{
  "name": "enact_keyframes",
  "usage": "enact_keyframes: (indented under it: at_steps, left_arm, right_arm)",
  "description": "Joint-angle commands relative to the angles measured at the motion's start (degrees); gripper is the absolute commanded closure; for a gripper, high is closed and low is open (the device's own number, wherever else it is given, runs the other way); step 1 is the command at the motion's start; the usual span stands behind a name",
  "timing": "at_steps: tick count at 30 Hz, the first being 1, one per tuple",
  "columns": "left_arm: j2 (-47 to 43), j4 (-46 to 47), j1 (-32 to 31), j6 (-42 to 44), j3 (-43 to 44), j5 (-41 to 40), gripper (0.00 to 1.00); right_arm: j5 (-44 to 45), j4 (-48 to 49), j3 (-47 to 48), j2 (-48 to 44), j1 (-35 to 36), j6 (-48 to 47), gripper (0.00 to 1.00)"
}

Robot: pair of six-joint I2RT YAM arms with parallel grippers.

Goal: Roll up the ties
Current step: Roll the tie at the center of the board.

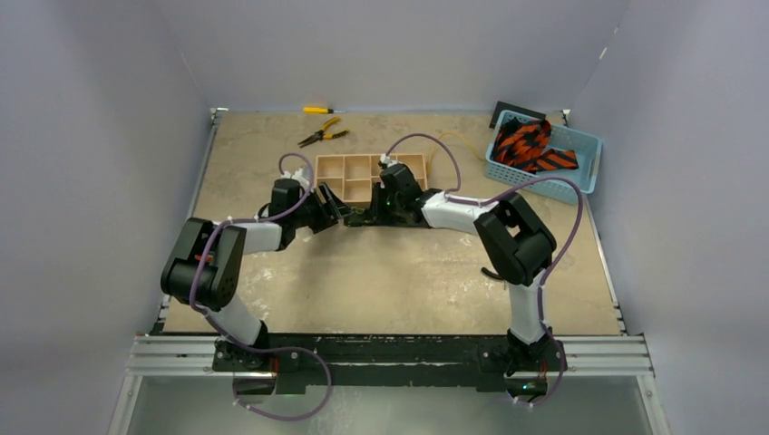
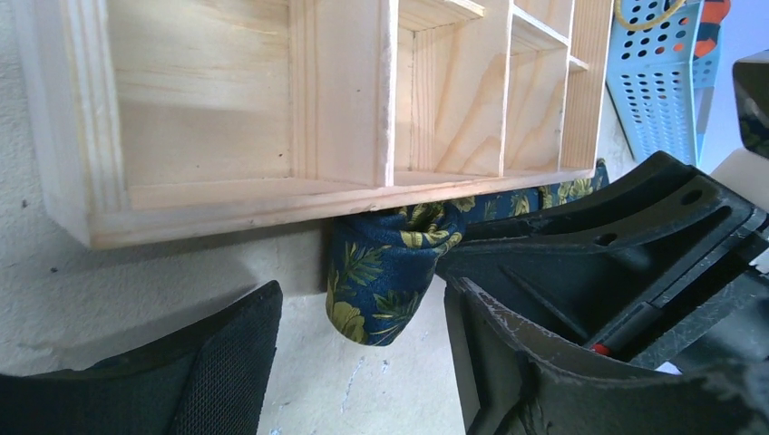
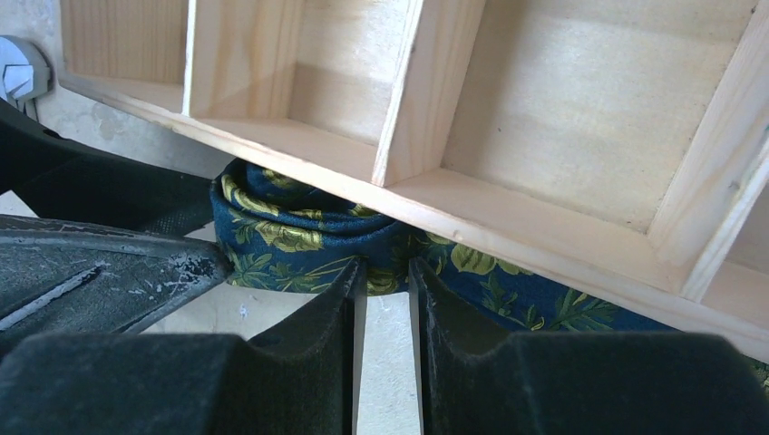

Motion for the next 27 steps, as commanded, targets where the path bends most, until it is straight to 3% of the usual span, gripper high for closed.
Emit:
enact_keyframes:
  at_steps: [1,14,22,27]
  left_arm:
    - [1.26,3.33,0.33,-0.05,2.39,3.94,0.34]
    - [3.34,1.32,-2.16,4.96,5.31,4.34,0.38]
    - [4.82,-1.71,-2.59,7.57,6.92,2.49,0.51]
    - [5.94,-2.63,-2.61,7.86,7.58,2.73,0.48]
  right_arm:
    - [1.21,0.37,-1.75,-0.46,-0.5,0.43,0.74]
    - [-4.58,2.12,-1.62,-0.53,-2.75,2.95,0.73]
    - [-8.66,3.16,-1.81,-0.19,-4.1,4.66,0.73]
    - [-9.73,3.96,-2.75,0.17,-4.69,5.0,0.73]
